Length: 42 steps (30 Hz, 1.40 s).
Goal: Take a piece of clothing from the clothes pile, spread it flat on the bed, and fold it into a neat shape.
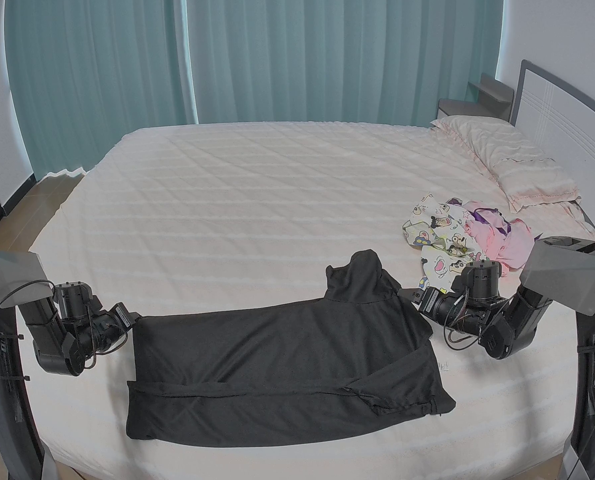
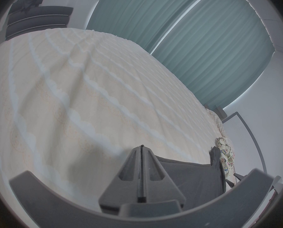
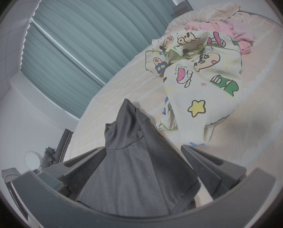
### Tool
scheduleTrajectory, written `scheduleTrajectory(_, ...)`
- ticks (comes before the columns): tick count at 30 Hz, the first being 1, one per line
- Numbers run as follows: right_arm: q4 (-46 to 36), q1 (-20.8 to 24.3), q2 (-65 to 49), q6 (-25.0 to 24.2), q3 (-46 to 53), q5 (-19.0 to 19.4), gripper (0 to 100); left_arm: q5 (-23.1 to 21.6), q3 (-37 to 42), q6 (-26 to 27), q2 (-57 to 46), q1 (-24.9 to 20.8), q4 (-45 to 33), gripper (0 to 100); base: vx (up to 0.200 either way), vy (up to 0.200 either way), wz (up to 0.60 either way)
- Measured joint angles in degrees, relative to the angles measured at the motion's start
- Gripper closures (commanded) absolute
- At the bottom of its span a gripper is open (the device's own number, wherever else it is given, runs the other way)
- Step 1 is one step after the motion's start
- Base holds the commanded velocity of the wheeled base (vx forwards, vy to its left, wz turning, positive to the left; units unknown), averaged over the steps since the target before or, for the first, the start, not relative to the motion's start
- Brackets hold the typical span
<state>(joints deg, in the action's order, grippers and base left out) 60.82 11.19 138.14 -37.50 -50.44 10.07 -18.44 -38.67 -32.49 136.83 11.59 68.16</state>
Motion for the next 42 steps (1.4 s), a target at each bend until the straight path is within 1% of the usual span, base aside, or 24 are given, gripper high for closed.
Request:
scheduleTrajectory(5, -8.24, 0.18, 0.02, 0.83, -6.58, 0.00, 0, 0.00, 0.80, -0.49, -0.15, -0.16, 0.35, 100, 0.000, 0.000, 0.00)
scheduleTrajectory(10, -13.52, 0.62, 1.44, 3.36, -15.63, -0.02, 0, 0.00, 1.57, -0.63, -0.26, -0.27, 0.60, 100, 0.000, 0.000, 0.00)
scheduleTrajectory(13, -16.87, 1.49, 2.77, 6.39, -20.80, -0.09, 0, -0.02, 1.93, -0.77, -0.33, -0.27, 0.67, 100, 0.000, 0.000, 0.00)
scheduleTrajectory(15, -20.75, 2.39, 3.69, 9.14, -24.03, -0.13, 0, -0.05, 2.07, -0.84, -0.33, -0.27, 0.78, 100, 0.000, 0.000, 0.00)
scheduleTrajectory(18, -23.52, 3.83, 4.94, 12.02, -28.09, -0.20, 0, -0.05, 2.34, -0.88, -0.33, -0.30, 0.79, 100, 0.000, 0.000, 0.00)
scheduleTrajectory(22, -25.10, 5.67, 6.35, 13.91, -31.26, -0.22, 0, -0.09, 2.67, -0.90, -0.33, -0.33, 0.84, 100, 0.000, 0.000, 0.00)
scheduleTrajectory(25, -25.38, 6.00, 7.45, 14.51, -32.62, -0.71, 0, -0.09, 2.79, -0.93, -0.33, -0.38, 0.82, 100, 0.000, 0.000, 0.00)
scheduleTrajectory(29, -27.10, 5.40, 9.84, 15.01, -35.69, -4.17, 0, -0.11, 2.93, -0.90, -0.37, -0.38, 0.82, 100, 0.000, 0.000, 0.00)
scheduleTrajectory(32, -27.84, 4.60, 11.45, 15.23, -37.90, -5.51, 0, -0.11, 3.00, -0.90, -0.41, -0.38, 0.82, 100, 0.000, 0.000, 0.00)
scheduleTrajectory(37, -28.04, 3.55, 13.24, 15.56, -40.27, -5.75, 0, -0.11, 3.15, -0.88, -0.50, -0.41, 0.82, 100, 0.000, 0.000, 0.00)
scheduleTrajectory(42, -28.06, 3.05, 14.03, 15.49, -40.48, -5.75, 0, -0.11, 3.17, -0.98, -0.67, -0.44, 0.82, 100, 0.000, 0.000, 0.00)
